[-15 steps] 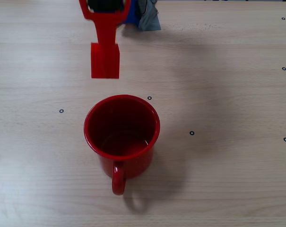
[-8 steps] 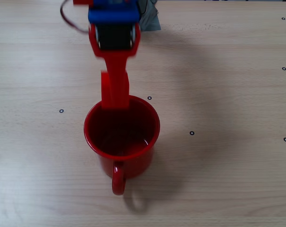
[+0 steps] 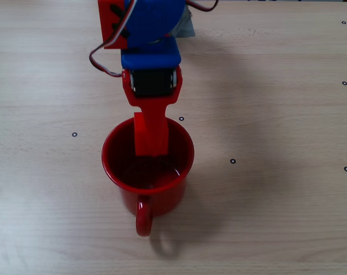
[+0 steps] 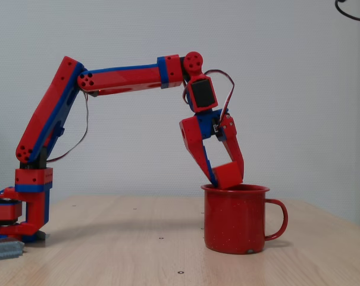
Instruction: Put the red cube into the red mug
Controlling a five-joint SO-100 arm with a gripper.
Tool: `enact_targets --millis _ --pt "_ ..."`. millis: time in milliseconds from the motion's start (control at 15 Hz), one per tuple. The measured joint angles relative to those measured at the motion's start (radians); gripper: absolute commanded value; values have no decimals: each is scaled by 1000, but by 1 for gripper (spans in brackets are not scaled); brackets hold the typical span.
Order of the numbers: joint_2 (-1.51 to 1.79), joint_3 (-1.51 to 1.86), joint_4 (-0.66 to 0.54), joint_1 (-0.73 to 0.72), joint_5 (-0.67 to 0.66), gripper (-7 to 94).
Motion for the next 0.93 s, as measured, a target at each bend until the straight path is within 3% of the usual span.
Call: enact_targets --millis 200,600,933 --pt "-8 0 -2 3 -2 0" --pt "-8 0 -21 21 -2 32" --pt "-8 0 -21 48 -2 35"
